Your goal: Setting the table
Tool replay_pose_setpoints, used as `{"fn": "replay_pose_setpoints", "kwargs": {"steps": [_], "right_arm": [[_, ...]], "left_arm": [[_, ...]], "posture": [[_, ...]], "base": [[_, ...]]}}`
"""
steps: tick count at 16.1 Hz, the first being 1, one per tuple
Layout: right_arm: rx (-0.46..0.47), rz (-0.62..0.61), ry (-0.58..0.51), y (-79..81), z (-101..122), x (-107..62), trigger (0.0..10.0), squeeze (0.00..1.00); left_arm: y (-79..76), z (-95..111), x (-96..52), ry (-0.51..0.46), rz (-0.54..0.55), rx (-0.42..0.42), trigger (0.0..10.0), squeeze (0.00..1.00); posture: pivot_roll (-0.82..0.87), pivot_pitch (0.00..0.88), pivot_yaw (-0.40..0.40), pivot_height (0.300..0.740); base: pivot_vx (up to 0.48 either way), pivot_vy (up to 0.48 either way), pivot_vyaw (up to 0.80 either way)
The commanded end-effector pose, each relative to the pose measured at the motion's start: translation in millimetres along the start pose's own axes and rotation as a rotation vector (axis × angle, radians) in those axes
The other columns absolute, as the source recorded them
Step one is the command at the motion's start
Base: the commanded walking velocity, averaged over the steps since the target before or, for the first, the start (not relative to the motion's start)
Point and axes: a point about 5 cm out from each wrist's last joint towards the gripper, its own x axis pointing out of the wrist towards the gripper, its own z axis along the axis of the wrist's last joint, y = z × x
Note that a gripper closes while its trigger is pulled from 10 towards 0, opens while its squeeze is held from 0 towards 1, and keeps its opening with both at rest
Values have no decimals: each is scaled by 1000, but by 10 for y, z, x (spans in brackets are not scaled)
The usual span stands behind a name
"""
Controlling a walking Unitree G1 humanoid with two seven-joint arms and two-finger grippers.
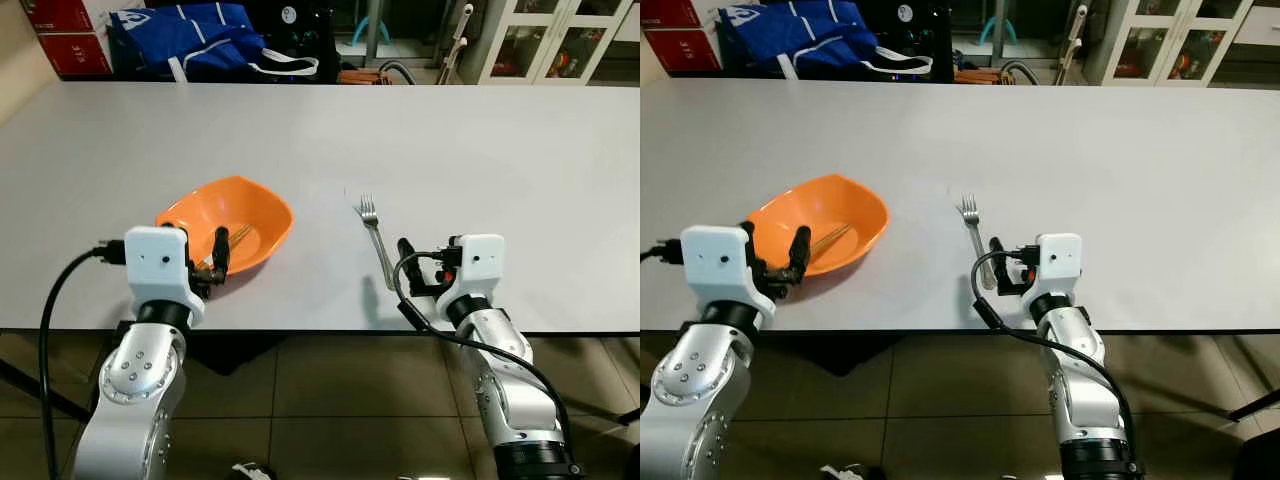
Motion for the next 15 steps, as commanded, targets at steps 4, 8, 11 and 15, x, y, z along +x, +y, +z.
{"fn": "replay_pose_setpoints", "kwargs": {"steps": [4, 8, 11, 15], "right_arm": [[-12, 63, -2, 100, 54, 79, 10000, 0], [-22, 68, 39, 87, -21, 84, 10000, 0], [-26, 72, 55, 96, -60, 99, 10000, 0], [-35, 70, 69, 80, -105, 88, 10000, 0]], "left_arm": [[-80, 2, -6, 3, -6, -7, 10000, 0], [-125, 29, 18, 5, -19, -26, 10000, 0], [-151, 25, 18, 11, -30, -35, 10000, 0], [-146, 28, 29, 13, -37, -38, 10000, 0]], "posture": [[-51, 95, 12, 740], [-58, 98, 10, 740], [-58, 96, 11, 740], [-53, 91, 12, 740]], "base": [[0, 0, 0], [0, 393, 0], [0, 449, 0], [0, 468, 0]]}}
